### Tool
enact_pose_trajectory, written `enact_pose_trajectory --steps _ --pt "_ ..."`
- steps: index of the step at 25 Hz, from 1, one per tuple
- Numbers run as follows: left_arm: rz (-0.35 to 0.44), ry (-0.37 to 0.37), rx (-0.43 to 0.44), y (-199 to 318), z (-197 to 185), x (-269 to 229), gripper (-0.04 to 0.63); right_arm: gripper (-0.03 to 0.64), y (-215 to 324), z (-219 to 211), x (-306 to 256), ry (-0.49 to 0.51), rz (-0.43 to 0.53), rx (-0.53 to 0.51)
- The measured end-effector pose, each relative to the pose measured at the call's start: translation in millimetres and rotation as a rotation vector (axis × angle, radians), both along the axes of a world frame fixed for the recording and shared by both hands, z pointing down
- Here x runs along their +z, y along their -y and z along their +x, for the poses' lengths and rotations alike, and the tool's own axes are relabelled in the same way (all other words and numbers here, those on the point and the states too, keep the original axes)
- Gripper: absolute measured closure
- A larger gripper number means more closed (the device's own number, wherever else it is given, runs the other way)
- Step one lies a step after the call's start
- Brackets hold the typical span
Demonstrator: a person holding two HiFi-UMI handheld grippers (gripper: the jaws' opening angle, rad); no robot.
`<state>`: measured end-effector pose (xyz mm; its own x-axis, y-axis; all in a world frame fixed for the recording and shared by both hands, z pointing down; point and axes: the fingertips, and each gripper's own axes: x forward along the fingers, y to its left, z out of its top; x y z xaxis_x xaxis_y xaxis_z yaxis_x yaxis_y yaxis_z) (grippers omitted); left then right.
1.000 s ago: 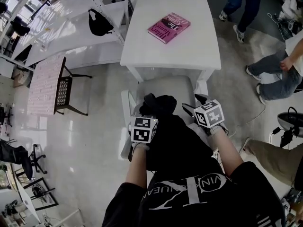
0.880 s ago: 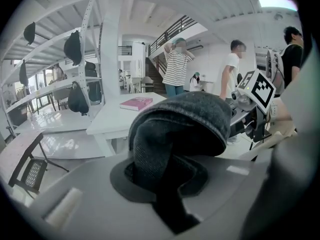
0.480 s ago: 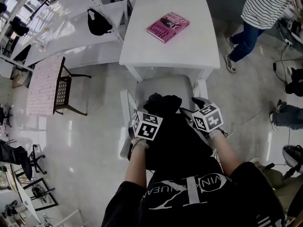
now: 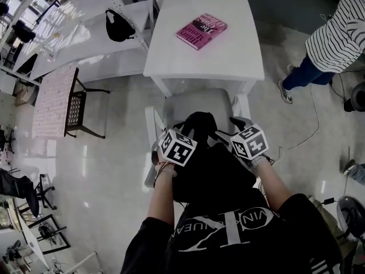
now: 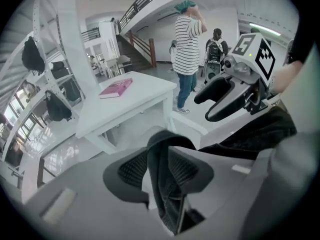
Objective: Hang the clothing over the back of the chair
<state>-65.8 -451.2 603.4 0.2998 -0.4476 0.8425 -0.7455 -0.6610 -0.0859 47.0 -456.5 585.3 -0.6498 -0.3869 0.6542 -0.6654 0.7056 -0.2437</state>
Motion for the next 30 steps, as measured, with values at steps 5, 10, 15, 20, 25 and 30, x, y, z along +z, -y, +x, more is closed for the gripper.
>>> enact_pose_trajectory --steps 5,10,15,20,25,30 --pt "0.026 -0.002 -0.001 -5 -5 -11 0.453 0.328 -6 -4 -7 0.003 0.014 -0.006" --pt "0.069 -0.045 -0.022 -11 -5 -29 0.454 0.328 -14 -5 -18 0.004 0.046 -0.013" --pt "0.133 -0.049 -0.027 -19 -9 -48 0.520 0.436 -22 -2 -35 0.005 0.115 0.009" --pt "0.179 -0.060 -0.039 -33 -14 -64 0.565 0.552 -32 2 -59 0.024 0.188 0.053" --pt "0.213 -0.096 -0.050 -49 -14 -81 0.583 0.577 -48 5 -81 0.048 0.242 0.083" --pt "0.272 -0.161 -0.105 -63 -21 -102 0.583 0.584 -62 7 -101 0.067 0.302 0.115"
